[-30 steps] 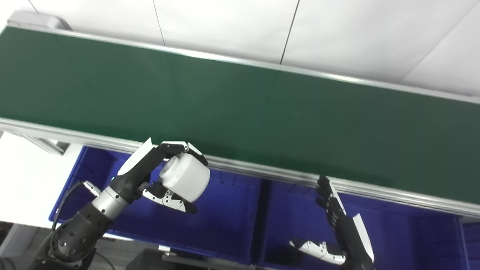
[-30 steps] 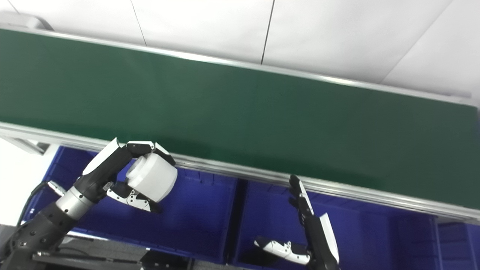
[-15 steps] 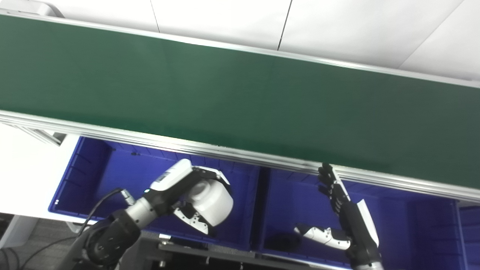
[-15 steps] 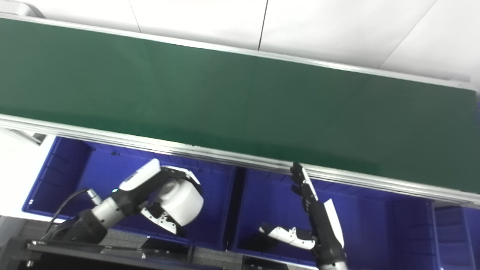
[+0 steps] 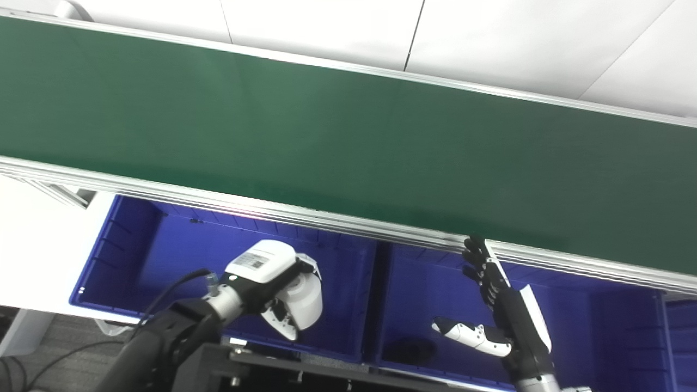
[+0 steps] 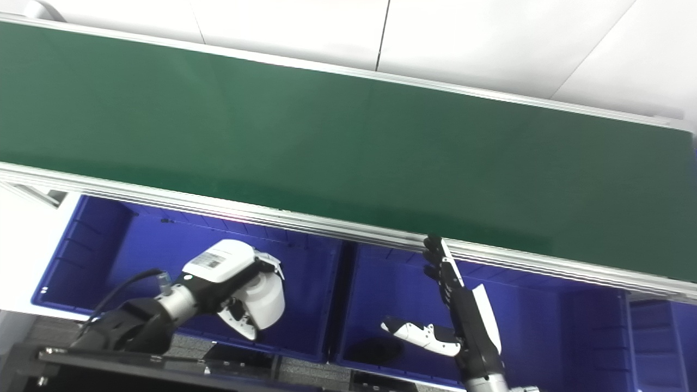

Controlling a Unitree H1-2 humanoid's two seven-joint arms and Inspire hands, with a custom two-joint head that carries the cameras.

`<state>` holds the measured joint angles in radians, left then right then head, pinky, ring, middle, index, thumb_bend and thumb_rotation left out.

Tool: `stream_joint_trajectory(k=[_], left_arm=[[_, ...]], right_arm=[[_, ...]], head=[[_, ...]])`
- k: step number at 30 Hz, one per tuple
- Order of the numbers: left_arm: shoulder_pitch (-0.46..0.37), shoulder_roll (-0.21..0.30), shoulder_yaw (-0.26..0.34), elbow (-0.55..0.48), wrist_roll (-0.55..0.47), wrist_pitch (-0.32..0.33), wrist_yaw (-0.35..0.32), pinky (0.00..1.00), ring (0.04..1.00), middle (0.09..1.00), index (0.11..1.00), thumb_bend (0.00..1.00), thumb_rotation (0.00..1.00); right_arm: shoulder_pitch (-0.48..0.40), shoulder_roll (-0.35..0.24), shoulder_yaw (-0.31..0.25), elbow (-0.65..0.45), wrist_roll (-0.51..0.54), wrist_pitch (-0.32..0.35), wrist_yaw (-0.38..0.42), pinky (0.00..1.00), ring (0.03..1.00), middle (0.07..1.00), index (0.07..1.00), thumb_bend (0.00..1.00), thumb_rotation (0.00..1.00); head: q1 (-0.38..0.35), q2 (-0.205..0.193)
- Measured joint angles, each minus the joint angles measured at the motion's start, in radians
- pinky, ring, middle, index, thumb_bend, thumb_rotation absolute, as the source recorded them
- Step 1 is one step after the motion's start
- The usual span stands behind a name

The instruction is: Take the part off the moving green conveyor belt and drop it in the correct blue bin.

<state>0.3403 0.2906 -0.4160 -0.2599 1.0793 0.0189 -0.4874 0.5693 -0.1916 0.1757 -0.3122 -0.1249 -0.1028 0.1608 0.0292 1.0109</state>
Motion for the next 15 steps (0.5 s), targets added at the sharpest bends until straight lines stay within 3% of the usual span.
stream_joint_trajectory(k=[3,7,9,12,15], left_arm=[[-0.001,-0.007,0.004,-0.005,0.023,0.025,0.005,1.00,0.996,0.993,0.941,0.65,0.92],[0.005,-0.007,0.032,-0.003,-0.016,0.026,0.067,1.00,1.000,1.000,0.975,0.71,0.88],[0.010,-0.004,0.051,-0.003,-0.076,0.012,0.092,1.00,1.000,1.000,0.975,0.72,0.79],[0.022,0.003,0.090,0.003,-0.247,-0.048,0.135,0.96,0.999,1.000,0.966,0.74,0.68],[0.026,0.002,0.118,0.034,-0.458,-0.089,0.132,0.92,0.978,0.984,0.957,0.78,0.64]], right_arm=[[0.000,0.005,0.000,0.003,0.003,0.000,-0.001,0.92,0.951,0.959,0.988,0.91,0.38],[-0.002,0.015,0.004,0.004,-0.004,0.000,-0.003,0.91,0.951,0.961,0.992,0.90,0.40],[-0.006,0.016,0.007,0.005,-0.017,0.000,-0.004,0.91,0.954,0.962,0.991,0.90,0.40],[-0.008,0.019,0.011,0.007,-0.021,0.000,-0.004,0.92,0.960,0.967,0.988,0.90,0.41],[-0.009,0.022,0.014,0.026,-0.028,0.000,-0.004,0.91,0.956,0.965,0.986,0.90,0.41]], head=[[0.000,-0.006],[-0.006,-0.015],[-0.012,-0.021],[-0.034,-0.026],[-0.048,-0.031]])
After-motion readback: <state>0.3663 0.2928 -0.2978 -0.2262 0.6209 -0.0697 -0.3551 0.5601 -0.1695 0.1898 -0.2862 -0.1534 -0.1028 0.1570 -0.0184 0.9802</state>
